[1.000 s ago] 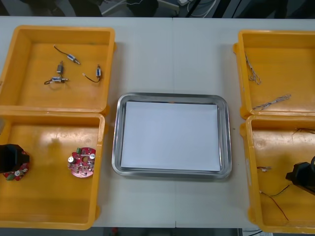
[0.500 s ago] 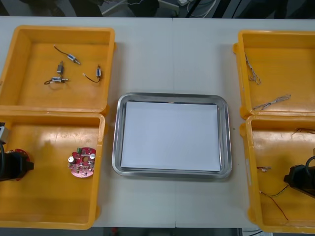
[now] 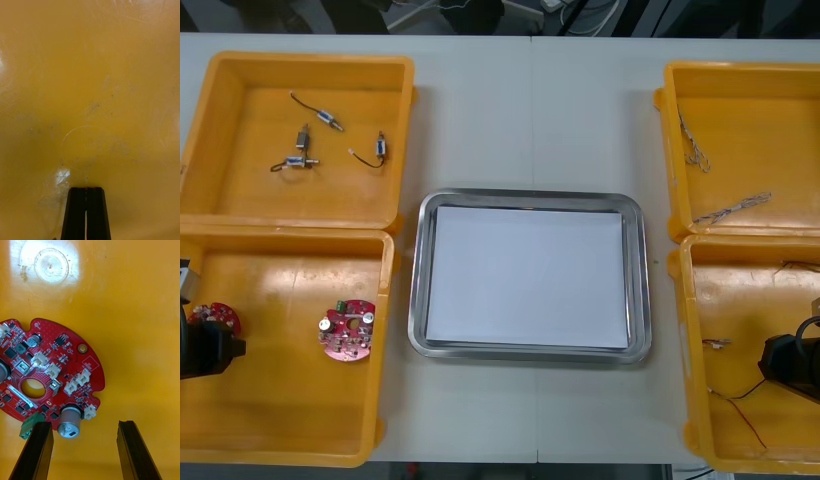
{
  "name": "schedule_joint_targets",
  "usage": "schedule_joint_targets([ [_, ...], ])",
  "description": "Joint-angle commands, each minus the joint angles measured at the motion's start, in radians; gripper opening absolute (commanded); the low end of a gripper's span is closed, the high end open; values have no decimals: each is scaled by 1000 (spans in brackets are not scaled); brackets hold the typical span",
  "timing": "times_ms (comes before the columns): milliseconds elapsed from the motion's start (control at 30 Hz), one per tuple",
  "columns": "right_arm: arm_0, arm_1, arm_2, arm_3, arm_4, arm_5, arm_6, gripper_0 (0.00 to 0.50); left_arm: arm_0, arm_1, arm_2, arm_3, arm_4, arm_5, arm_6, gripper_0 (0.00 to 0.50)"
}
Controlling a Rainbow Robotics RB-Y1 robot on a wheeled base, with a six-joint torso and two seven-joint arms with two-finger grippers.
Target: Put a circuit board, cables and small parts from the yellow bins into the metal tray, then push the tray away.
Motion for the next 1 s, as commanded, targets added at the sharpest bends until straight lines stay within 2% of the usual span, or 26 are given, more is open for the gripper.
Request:
schedule_joint_targets([
  [33,35,22,15,8,21,-8,-35,0,29,41,-25,9,-11,-46,-88,500],
  [267,34,8,-23,-29,16,3,-29,0,29,41,-29,9,-9,-54,-85,500],
  [633,-3,-39,-118,-94,-28,106,-28,0,30,41,-37,12,-15,-56,-86,500],
  [867,-49,-85,-175,-108,-54,178,-20,0,29,41,-37,16,-26,-56,-85,500],
  [1000,-62,-121,-183,-108,-70,181,-23,0,29,40,-37,19,-26,-59,-85,500],
])
